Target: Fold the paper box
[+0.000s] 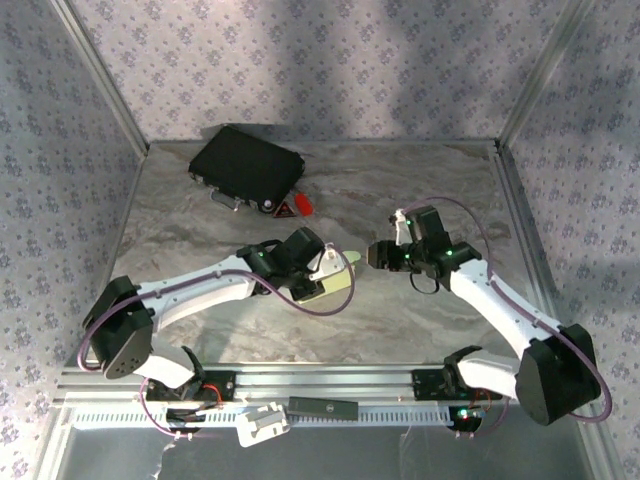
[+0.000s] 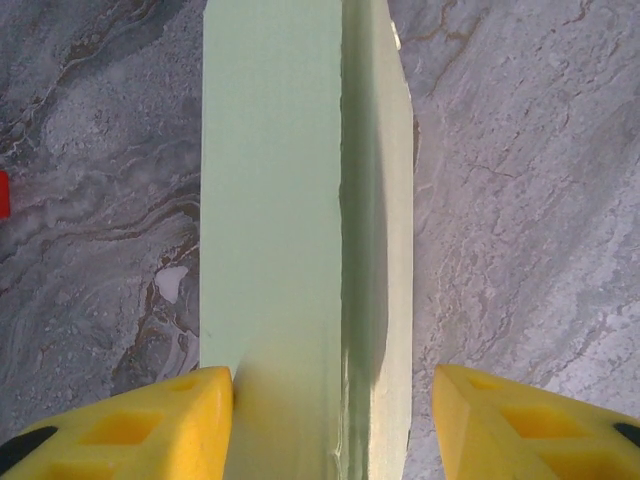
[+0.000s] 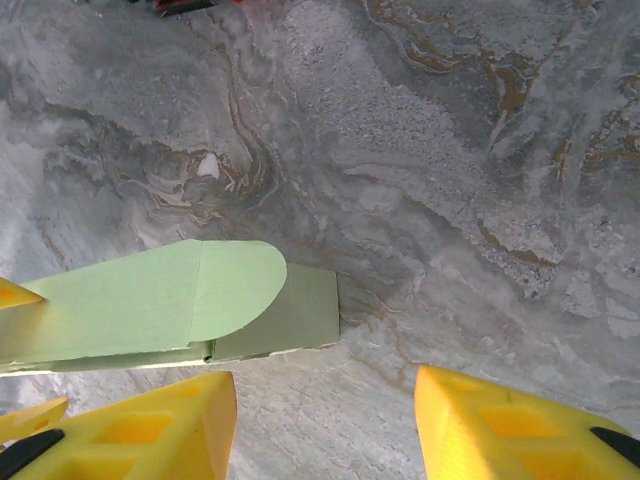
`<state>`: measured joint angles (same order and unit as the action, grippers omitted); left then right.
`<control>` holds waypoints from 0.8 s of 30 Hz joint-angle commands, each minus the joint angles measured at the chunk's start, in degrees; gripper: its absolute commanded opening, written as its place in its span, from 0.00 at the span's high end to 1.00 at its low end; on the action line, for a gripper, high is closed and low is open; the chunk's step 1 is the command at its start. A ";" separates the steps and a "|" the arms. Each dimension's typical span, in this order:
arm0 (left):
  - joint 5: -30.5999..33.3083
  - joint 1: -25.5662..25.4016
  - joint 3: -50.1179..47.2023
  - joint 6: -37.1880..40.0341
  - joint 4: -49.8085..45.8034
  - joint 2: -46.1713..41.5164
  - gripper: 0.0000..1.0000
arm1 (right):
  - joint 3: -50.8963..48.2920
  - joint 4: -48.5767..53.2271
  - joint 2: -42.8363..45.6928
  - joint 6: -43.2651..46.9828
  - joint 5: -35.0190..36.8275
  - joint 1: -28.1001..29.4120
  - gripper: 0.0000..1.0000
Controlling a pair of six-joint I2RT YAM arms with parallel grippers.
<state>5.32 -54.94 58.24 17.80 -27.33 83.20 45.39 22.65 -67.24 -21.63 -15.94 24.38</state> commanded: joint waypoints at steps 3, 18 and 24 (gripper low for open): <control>-1.32 0.42 -0.67 -1.61 -0.35 -3.93 0.36 | 2.12 0.39 0.38 5.19 3.69 1.81 0.47; -1.58 4.22 3.27 -13.55 -9.49 -7.64 0.33 | 3.78 -0.07 -0.74 9.19 7.51 6.53 0.45; -1.58 4.22 3.56 -24.37 -17.44 -12.29 0.35 | 6.27 2.45 -3.69 11.88 14.42 10.21 0.47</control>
<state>3.88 -50.85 60.49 0.49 -38.52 73.65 49.52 22.94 -69.63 -12.49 -6.13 33.19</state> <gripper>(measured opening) 0.650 0.530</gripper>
